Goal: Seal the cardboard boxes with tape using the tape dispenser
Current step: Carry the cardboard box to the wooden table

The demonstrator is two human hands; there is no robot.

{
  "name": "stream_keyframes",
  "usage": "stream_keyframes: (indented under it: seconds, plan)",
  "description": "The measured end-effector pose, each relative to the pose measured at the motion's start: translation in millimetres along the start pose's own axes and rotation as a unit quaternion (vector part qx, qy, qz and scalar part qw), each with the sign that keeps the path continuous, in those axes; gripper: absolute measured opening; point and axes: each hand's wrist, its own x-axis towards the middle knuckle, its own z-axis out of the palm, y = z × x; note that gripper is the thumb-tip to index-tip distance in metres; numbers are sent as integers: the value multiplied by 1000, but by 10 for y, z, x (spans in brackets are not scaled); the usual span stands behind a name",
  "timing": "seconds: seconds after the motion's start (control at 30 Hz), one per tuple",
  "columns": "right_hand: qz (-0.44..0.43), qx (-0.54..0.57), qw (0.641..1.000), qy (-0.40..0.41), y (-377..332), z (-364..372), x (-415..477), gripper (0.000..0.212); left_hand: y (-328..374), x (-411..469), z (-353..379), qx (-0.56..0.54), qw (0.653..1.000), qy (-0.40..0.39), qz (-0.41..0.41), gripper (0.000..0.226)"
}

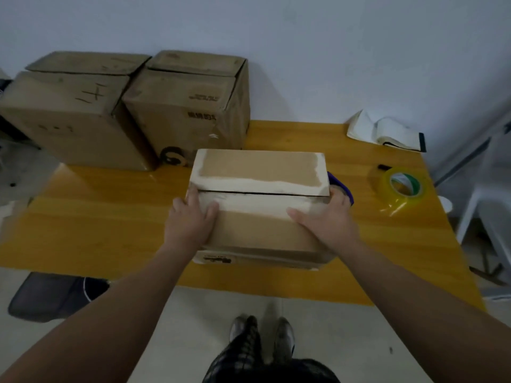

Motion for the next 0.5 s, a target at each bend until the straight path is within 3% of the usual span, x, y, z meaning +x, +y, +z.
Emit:
stream_keyframes:
  seconds: [0.13, 0.23, 0.27, 0.37, 0.5]
  plan:
    - [-5, 7, 1000, 1, 118, -50, 39, 99, 231, 54, 63, 100, 993, 36, 47, 76]
    - [-94, 98, 988, 66, 135, -179, 128, 40, 497, 111, 97, 114, 979, 57, 157, 69]
    - [-104, 107, 984, 95, 151, -236, 207, 33, 611, 130, 110, 111, 974, 53, 192, 67]
    - [-49, 41, 990, 128, 264, -377, 521, 26, 931, 194, 180, 114, 951, 22, 286, 61]
    - [19, -82, 994, 70, 405, -432, 899, 30, 1231, 292, 301, 104, 925, -13, 365, 59]
